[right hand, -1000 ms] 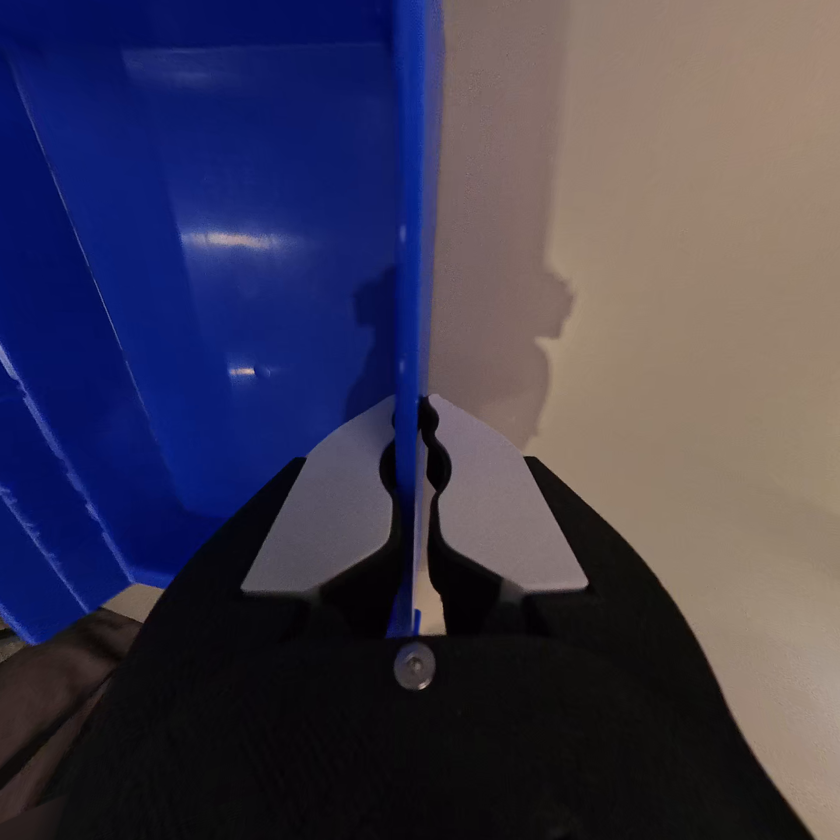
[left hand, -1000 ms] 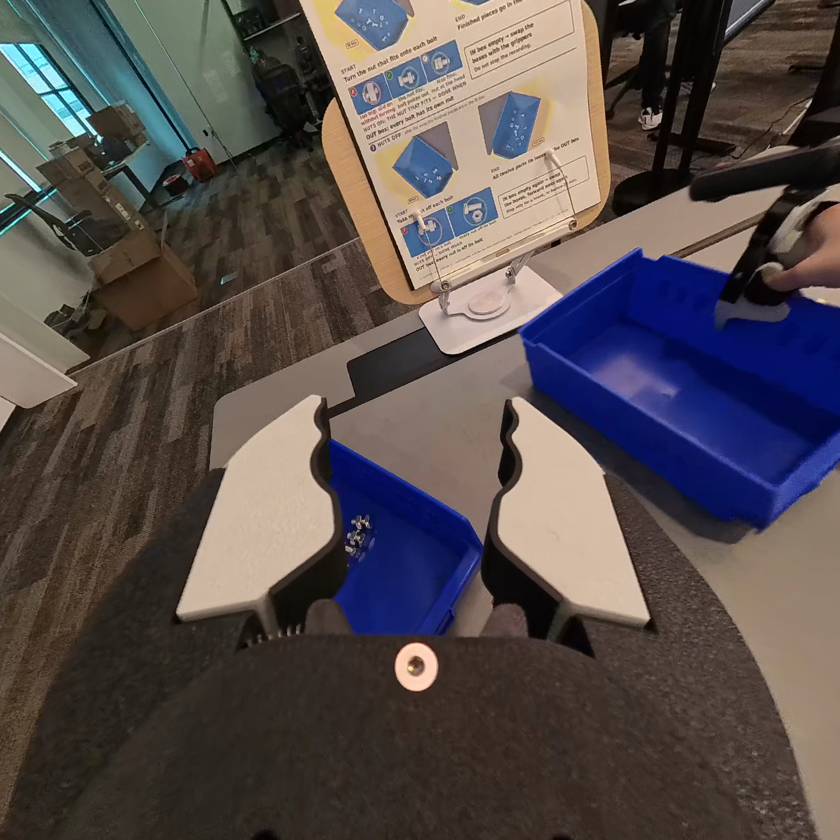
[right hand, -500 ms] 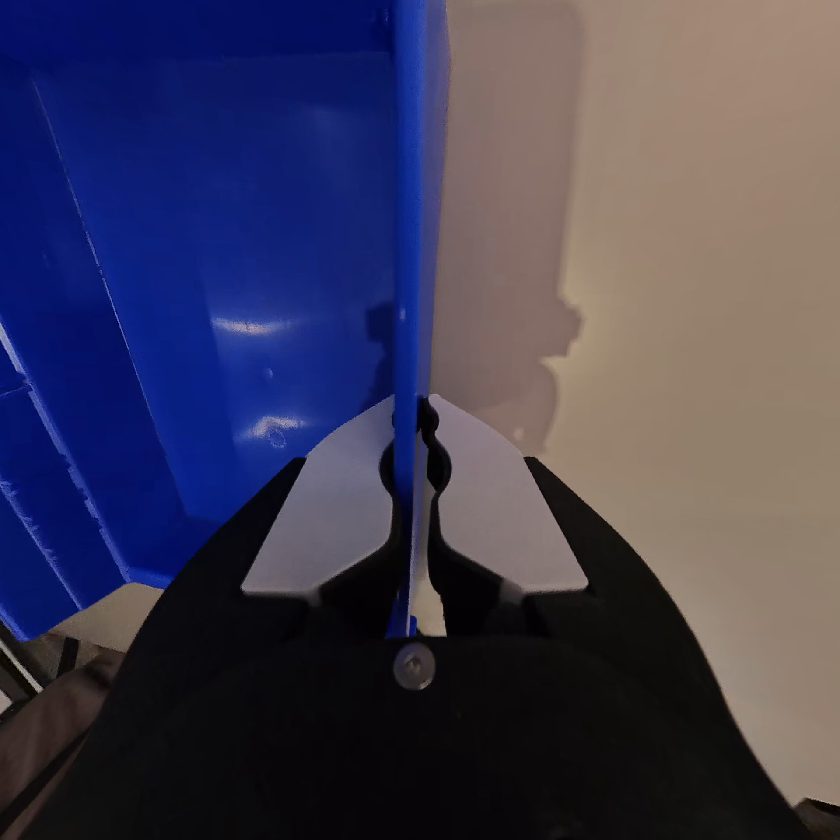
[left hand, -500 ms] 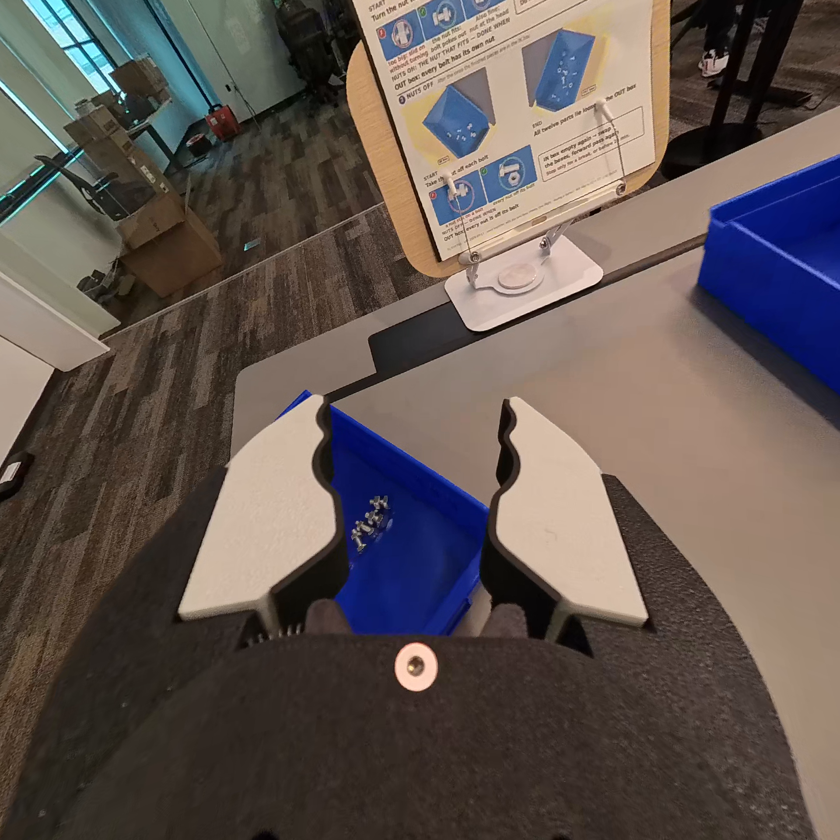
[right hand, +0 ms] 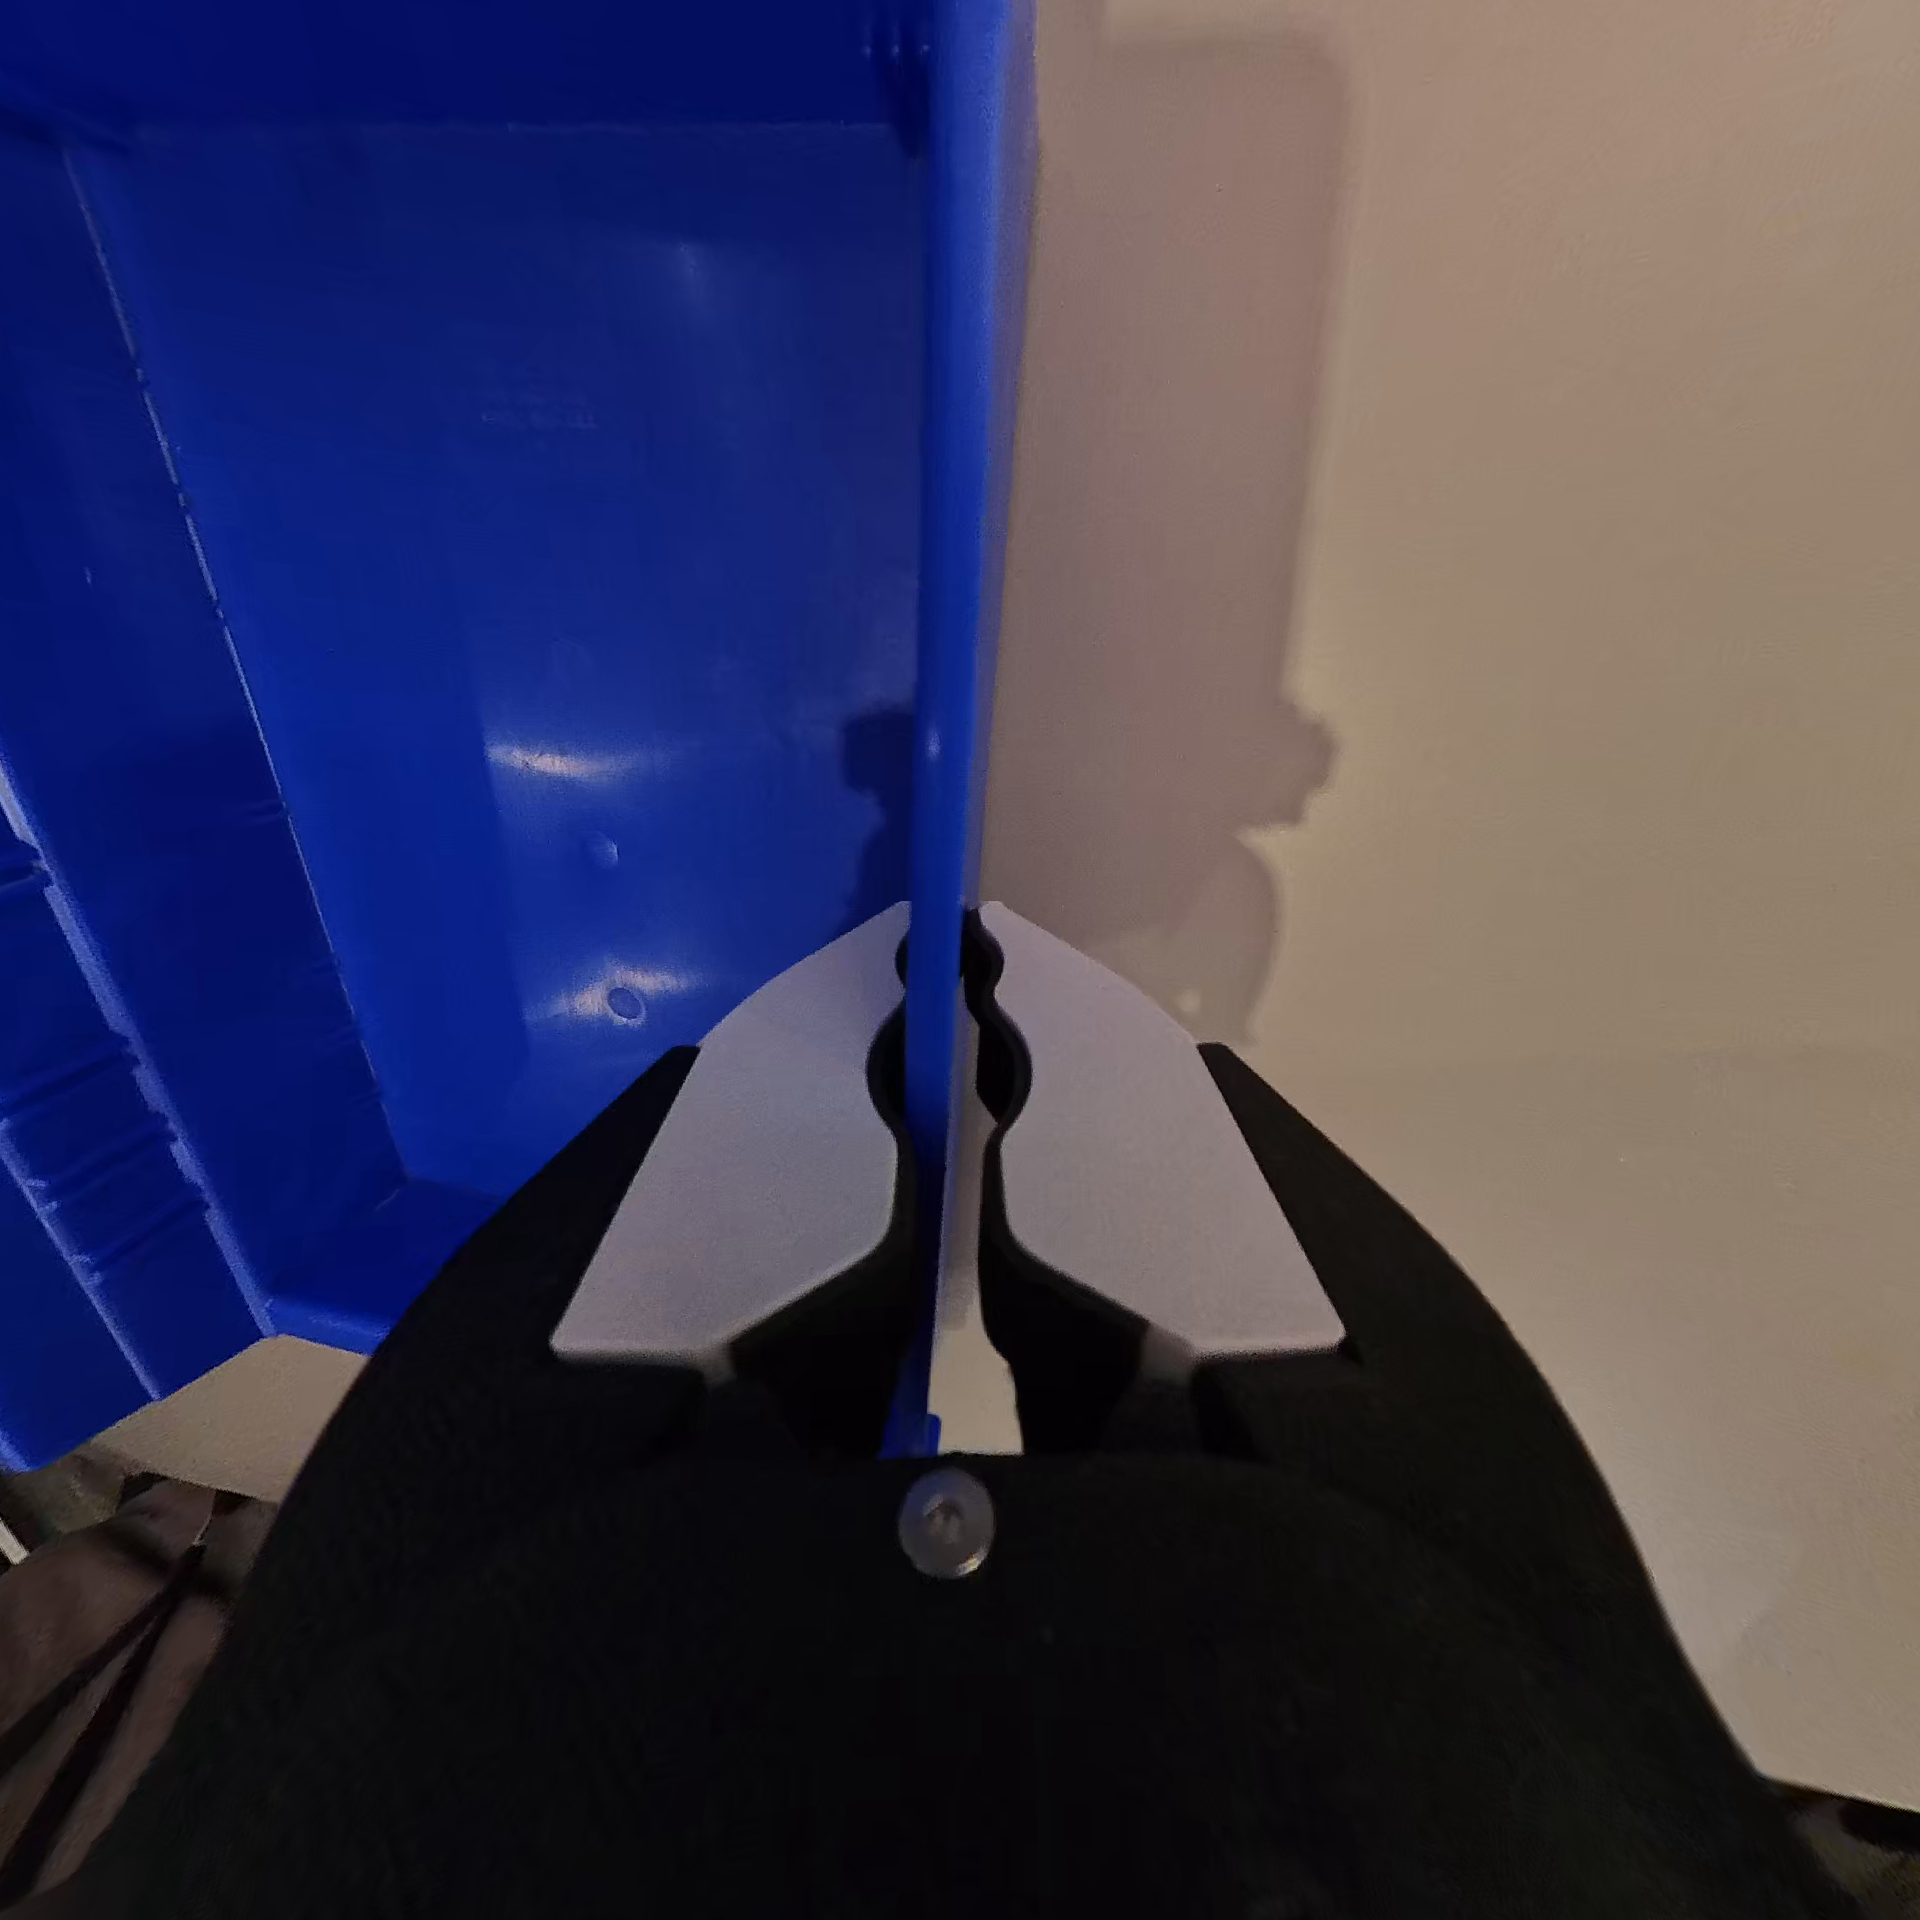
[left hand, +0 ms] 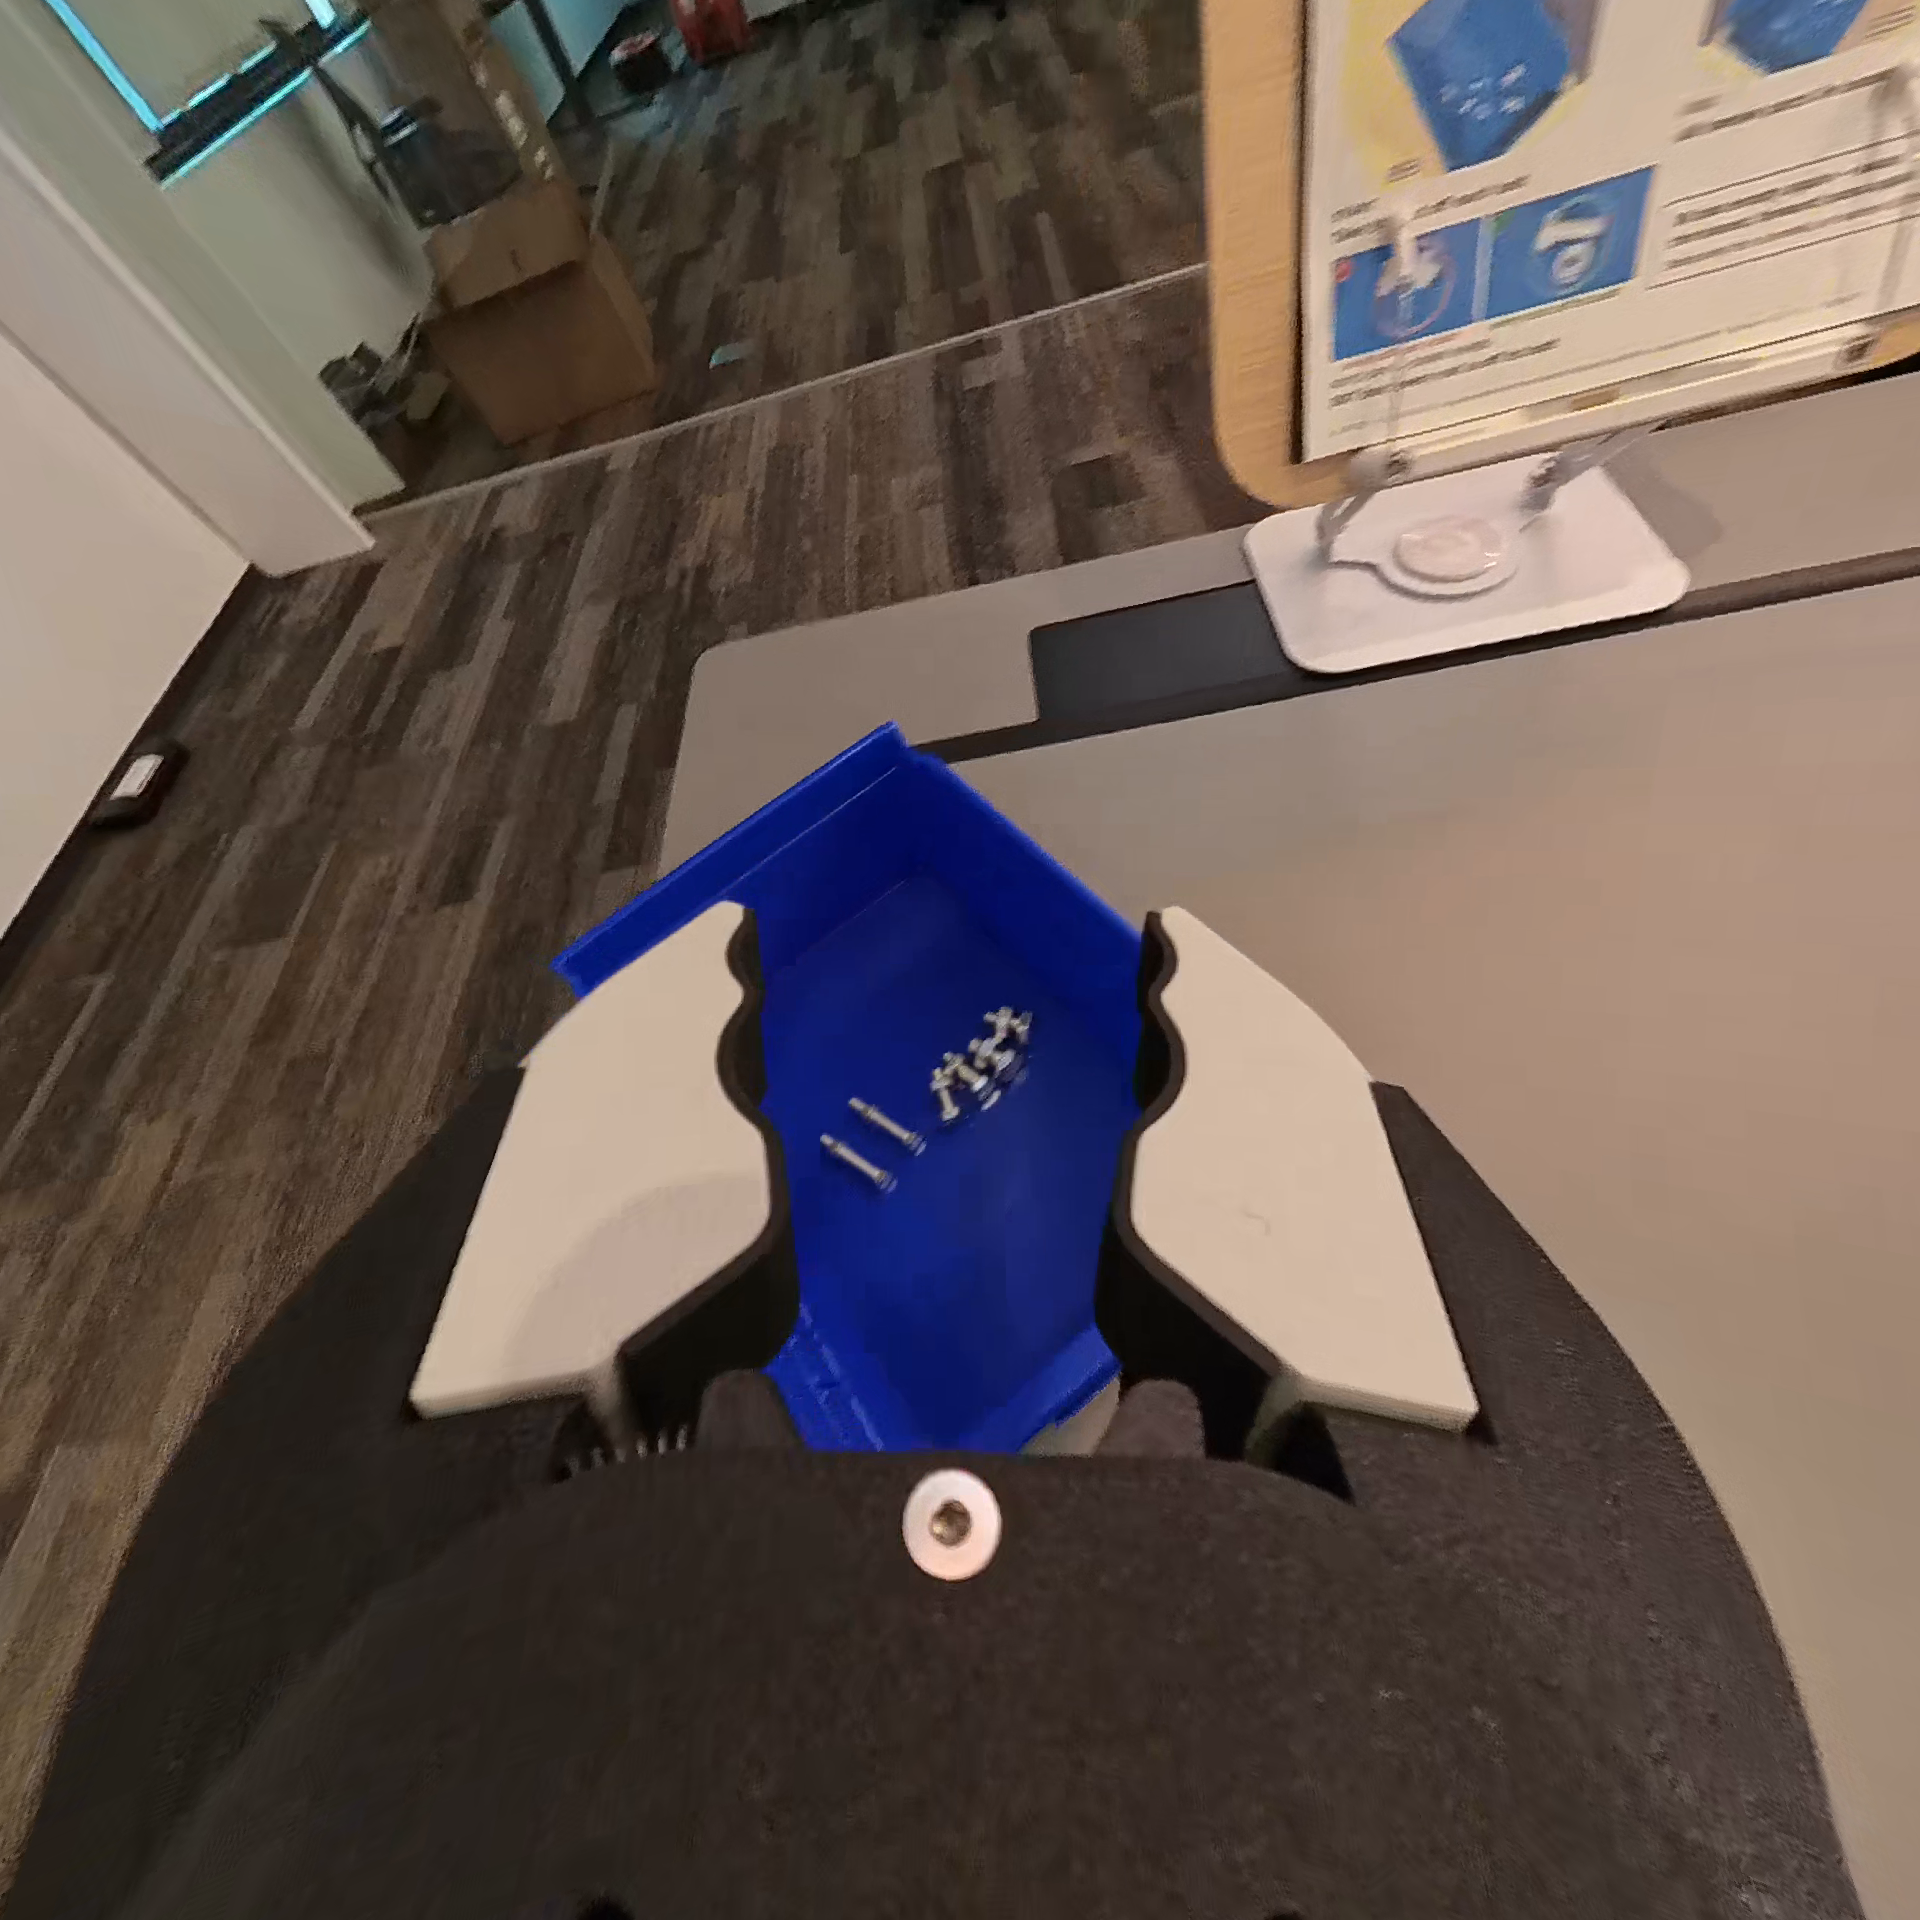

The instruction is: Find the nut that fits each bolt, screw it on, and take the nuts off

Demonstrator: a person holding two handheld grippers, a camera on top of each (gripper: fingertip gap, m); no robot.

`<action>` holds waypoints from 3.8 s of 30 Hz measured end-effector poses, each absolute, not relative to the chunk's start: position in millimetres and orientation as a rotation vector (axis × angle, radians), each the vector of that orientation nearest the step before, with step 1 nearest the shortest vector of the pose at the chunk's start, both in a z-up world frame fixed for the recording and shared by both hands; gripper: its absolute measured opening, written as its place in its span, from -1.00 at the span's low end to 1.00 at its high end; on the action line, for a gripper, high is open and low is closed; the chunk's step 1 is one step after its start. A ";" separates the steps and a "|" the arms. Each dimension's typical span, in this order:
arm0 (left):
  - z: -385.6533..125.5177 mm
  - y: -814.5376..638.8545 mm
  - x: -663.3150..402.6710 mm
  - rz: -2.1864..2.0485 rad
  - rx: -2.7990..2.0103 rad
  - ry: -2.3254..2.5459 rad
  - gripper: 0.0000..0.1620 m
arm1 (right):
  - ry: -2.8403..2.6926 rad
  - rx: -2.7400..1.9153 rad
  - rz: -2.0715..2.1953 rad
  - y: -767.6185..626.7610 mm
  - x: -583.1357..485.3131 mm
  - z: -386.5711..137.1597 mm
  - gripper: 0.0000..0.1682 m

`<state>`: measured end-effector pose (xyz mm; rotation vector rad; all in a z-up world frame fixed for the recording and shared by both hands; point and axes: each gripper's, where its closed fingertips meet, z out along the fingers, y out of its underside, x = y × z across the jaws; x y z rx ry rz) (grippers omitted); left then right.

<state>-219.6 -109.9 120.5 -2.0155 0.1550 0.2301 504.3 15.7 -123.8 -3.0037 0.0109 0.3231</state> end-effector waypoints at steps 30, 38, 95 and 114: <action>-25.9 -102.7 -367.8 0.056 -2.513 -0.453 -0.23 | -0.230 -1.834 0.163 29.4 393.2 108.1 -0.51; -64.3 -109.3 -377.4 0.027 -2.659 -0.553 -0.23 | -0.254 -1.854 0.215 25.8 387.6 104.6 -0.51; -96.0 -6.7 -304.1 -0.036 -2.704 0.323 -0.85 | -0.598 -2.062 0.145 49.6 307.5 34.2 -0.53; 8.7 -16.0 -235.4 -0.328 -2.378 0.129 -0.75 | -0.601 -2.085 0.116 52.0 310.6 28.4 -0.52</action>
